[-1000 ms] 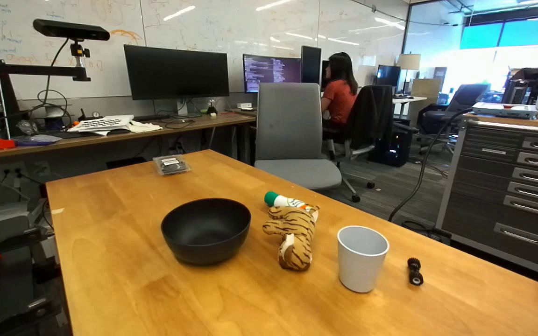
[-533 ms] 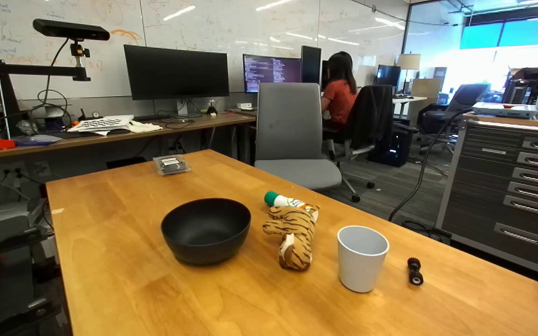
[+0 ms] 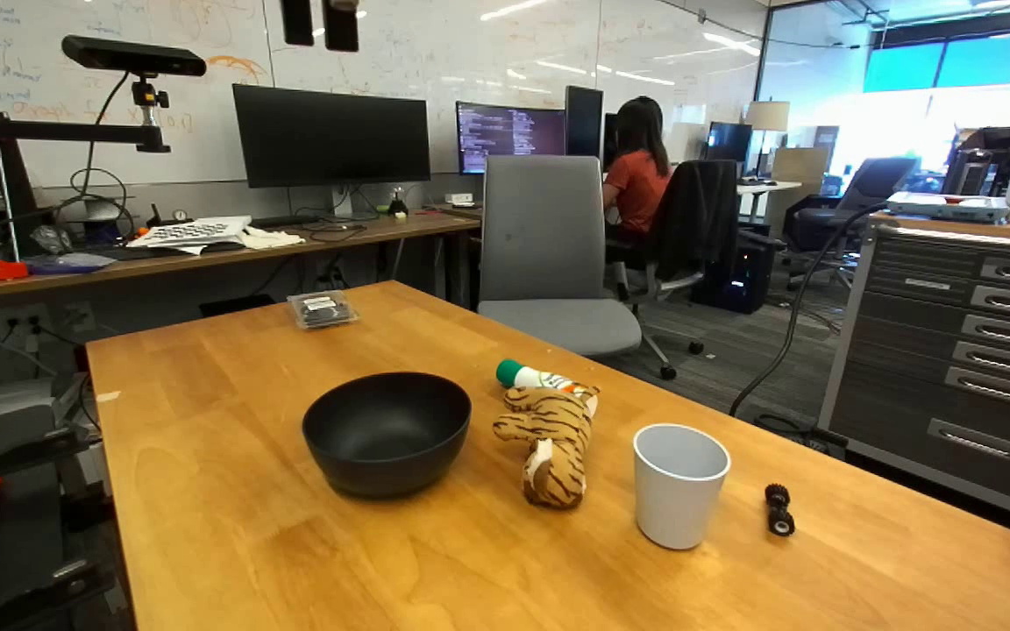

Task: Put the tiger toy in the black bowl

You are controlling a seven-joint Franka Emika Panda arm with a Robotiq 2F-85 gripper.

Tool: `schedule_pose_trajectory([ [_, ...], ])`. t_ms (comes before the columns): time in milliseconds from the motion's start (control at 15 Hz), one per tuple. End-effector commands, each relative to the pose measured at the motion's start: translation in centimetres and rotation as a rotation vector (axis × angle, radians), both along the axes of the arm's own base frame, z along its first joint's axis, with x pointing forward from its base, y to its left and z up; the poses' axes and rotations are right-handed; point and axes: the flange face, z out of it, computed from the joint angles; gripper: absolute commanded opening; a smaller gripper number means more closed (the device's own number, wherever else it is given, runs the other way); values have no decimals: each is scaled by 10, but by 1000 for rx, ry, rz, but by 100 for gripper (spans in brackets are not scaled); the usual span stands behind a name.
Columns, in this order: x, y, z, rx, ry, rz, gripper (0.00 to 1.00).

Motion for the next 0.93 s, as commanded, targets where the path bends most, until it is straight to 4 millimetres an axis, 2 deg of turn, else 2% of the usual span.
schedule_pose_trajectory([
  [0, 37, -6, -12, 30, -12, -99, 100],
  [400, 83, -28, -46, -8, -43, -225, 100],
  [867, 117, -62, -100, -39, -45, -364, 100],
])
